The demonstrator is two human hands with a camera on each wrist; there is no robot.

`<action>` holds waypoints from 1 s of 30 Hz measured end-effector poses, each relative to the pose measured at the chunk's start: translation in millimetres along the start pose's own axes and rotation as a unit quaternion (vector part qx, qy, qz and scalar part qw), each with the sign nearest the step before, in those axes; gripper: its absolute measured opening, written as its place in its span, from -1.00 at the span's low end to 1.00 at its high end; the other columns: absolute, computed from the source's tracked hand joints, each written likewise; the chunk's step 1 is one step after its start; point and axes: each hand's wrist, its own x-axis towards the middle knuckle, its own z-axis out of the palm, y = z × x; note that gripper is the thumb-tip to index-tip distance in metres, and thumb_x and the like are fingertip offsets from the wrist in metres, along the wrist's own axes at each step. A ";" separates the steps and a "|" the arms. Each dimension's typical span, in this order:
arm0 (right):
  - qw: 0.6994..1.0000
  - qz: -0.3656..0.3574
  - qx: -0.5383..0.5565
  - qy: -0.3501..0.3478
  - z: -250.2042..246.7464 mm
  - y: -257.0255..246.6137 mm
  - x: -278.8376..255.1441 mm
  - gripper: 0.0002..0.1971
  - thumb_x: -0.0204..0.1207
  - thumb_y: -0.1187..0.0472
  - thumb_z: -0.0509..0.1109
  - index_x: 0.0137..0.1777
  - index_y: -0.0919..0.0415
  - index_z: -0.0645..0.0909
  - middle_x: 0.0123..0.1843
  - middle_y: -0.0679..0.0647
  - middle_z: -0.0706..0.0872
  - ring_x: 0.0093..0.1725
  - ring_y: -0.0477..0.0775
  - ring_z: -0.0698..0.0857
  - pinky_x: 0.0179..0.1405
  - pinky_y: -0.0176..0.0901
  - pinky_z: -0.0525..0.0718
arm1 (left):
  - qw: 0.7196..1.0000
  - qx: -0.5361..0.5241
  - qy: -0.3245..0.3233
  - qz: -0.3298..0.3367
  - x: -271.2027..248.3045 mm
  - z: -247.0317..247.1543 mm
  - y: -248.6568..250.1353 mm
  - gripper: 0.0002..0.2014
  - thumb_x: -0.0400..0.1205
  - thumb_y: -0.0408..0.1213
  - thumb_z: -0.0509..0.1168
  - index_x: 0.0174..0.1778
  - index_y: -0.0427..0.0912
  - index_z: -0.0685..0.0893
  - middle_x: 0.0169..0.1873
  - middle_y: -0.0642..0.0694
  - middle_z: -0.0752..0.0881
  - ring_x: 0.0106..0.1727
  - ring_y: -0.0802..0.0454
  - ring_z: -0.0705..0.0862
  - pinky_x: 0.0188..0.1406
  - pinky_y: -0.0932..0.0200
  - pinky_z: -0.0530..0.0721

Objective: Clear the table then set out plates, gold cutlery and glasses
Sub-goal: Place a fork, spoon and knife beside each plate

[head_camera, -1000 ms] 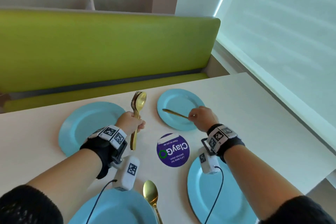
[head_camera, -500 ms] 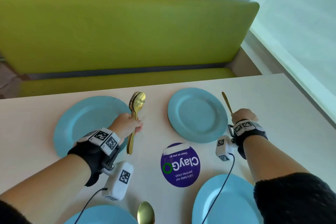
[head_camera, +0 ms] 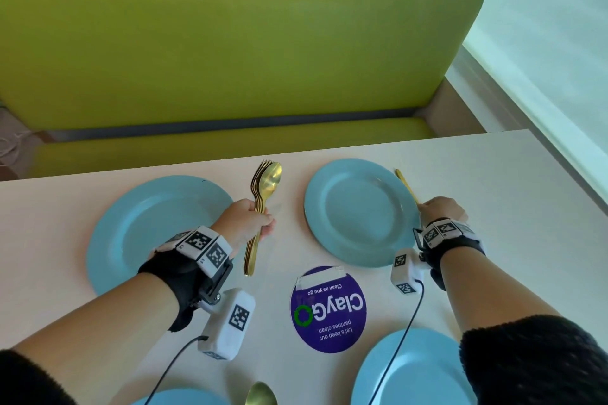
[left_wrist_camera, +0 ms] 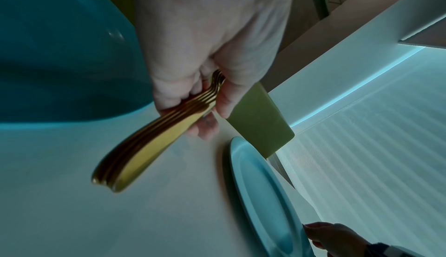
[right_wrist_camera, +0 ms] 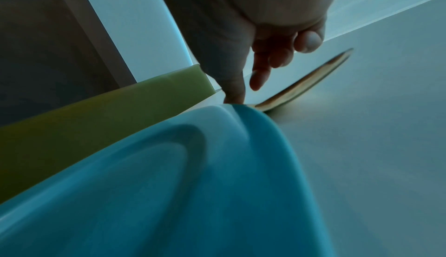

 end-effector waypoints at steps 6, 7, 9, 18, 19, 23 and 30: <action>1.000 -0.012 0.021 -0.002 0.6 -1.3 1.9 -0.67 0.39 -0.04 0.33 -0.07 0.17 0.77 0.00 0.22 0.77 0.05 0.27 0.69 0.09 0.00 0.67 | 1.000 0.001 -0.006 -0.010 1.2 0.0 -2.6 -0.84 0.62 -0.56 0.21 -0.18 -0.22 0.50 -0.28 -0.20 0.67 -0.29 -0.02 0.64 -0.21 0.17 0.60; 1.000 -0.012 0.027 0.001 0.6 -0.8 2.3 -0.67 0.40 -0.04 0.34 -0.06 0.19 0.77 0.01 0.23 0.77 0.06 0.28 0.69 0.10 0.01 0.67 | 1.000 0.004 -0.009 -0.012 0.8 -0.5 -3.1 -0.83 0.60 -0.58 0.21 -0.18 -0.22 0.50 -0.25 -0.22 0.67 -0.27 -0.04 0.64 -0.18 0.15 0.60; 0.999 -0.013 0.039 0.013 -2.5 -2.2 -1.4 -0.66 0.47 -0.02 0.33 -0.01 0.21 0.77 0.05 0.26 0.75 0.11 0.30 0.67 0.11 0.02 0.64 | 1.000 0.012 -0.014 -0.015 -0.7 -1.5 -4.5 -0.80 0.58 -0.62 0.18 -0.18 -0.22 0.50 -0.22 -0.23 0.65 -0.21 -0.09 0.63 -0.15 0.11 0.59; 0.942 -0.308 0.127 0.038 -27.7 -67.0 -98.4 -0.80 0.53 0.19 0.41 0.08 0.25 0.74 0.10 0.26 0.71 0.15 0.26 0.66 0.13 -0.30 0.52 | 0.998 0.030 -0.044 -0.014 -14.5 -8.0 -3.4 -0.76 0.59 -0.71 0.14 -0.20 -0.29 0.53 -0.26 -0.22 0.64 -0.28 -0.02 0.68 -0.43 0.27 0.67; 0.922 -0.366 0.125 0.012 -25.3 -75.2 -118.2 -0.82 0.51 0.21 0.44 0.05 0.26 0.75 0.06 0.23 0.73 0.09 0.22 0.69 0.03 -0.40 0.50 | 0.998 0.037 -0.045 -0.015 -16.6 -8.3 -2.1 -0.77 0.58 -0.70 0.15 -0.20 -0.29 0.53 -0.27 -0.22 0.66 -0.30 0.00 0.68 -0.48 0.29 0.67; 0.837 -0.541 0.040 -0.069 -7.8 -98.0 -187.8 -0.78 0.53 0.19 0.41 0.12 0.20 0.76 0.15 0.14 0.72 0.18 0.15 0.62 0.16 -0.08 0.56 | 0.997 0.058 -0.048 -0.017 -26.3 -11.2 2.4 -0.82 0.59 -0.65 0.19 -0.10 -0.29 0.52 -0.29 -0.22 0.71 -0.35 0.04 0.70 -0.51 0.30 0.63; 0.754 -0.649 -0.079 -0.064 13.0 -107.0 -230.1 -0.78 0.58 0.24 0.31 0.08 0.19 0.77 0.04 0.17 0.77 0.08 0.28 0.62 -0.10 0.01 0.56 | 0.987 0.133 -0.089 0.015 -38.5 -31.1 3.9 -0.87 0.53 -0.56 0.33 -0.08 -0.32 0.56 -0.24 -0.32 0.75 -0.24 -0.10 0.70 -0.23 0.15 0.60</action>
